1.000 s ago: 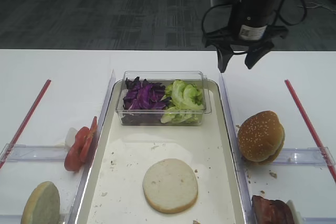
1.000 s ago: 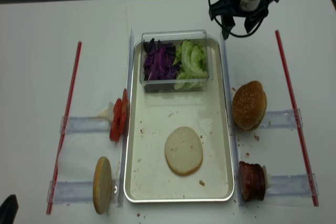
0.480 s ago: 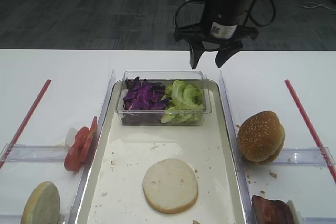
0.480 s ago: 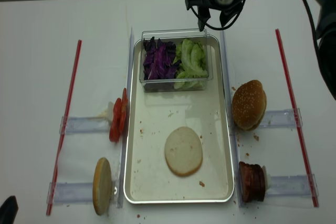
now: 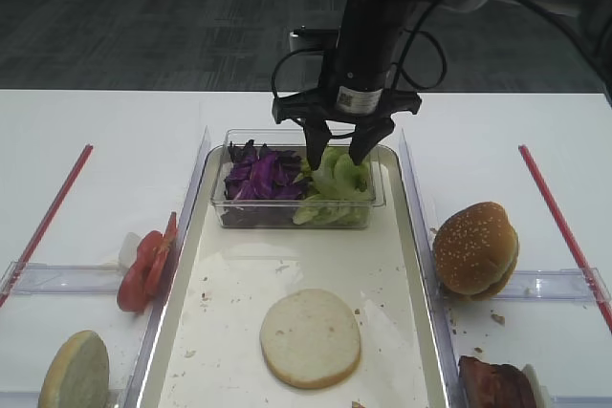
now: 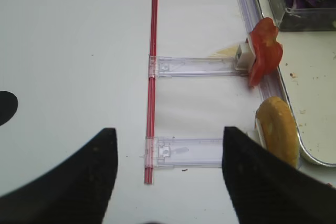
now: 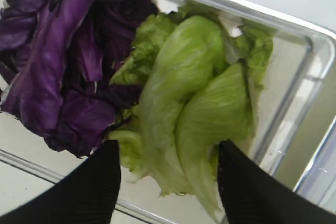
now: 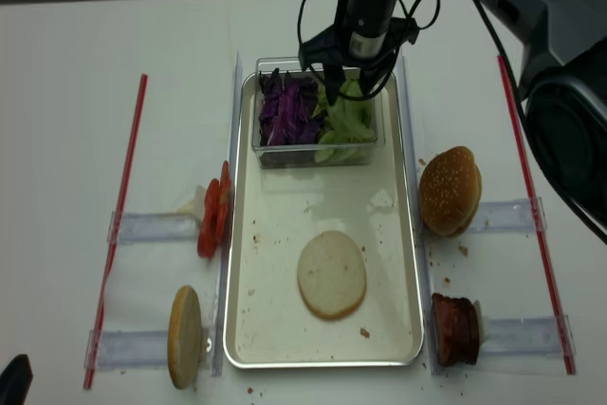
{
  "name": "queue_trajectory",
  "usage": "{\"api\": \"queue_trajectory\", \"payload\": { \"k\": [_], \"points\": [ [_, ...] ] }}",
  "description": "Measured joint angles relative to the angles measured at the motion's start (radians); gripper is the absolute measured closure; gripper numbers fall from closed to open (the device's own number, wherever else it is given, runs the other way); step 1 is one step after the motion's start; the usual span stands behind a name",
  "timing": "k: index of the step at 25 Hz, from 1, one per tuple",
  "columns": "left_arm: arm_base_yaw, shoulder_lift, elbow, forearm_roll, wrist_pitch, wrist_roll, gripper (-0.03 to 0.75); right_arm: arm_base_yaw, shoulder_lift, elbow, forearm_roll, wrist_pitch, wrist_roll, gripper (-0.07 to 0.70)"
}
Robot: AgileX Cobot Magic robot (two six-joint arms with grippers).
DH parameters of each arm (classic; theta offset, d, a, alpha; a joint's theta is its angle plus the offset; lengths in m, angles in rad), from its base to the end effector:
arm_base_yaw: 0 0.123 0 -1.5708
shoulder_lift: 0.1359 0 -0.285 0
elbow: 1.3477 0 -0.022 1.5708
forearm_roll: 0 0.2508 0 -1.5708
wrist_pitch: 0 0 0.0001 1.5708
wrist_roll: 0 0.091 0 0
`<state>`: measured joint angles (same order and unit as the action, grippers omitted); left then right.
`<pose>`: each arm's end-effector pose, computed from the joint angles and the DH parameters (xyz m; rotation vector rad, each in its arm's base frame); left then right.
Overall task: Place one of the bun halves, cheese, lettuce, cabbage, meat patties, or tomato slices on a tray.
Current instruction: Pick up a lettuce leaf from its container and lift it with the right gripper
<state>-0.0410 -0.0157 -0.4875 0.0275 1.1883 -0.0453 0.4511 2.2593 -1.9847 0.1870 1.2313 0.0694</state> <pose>-0.0116 0.0028 0.2638 -0.0082 2.1684 -0.0160 0.4194 0.2209 0.2029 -0.5008 2.9826 0.3246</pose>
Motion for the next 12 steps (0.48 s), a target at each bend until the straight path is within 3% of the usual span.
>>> {"api": "queue_trajectory", "payload": {
  "k": [12],
  "points": [
    [0.0,0.0,0.0,0.0,0.0,0.0,0.303,0.026,0.062,-0.032,-0.012,0.0,0.0,0.257]
  ]
}}
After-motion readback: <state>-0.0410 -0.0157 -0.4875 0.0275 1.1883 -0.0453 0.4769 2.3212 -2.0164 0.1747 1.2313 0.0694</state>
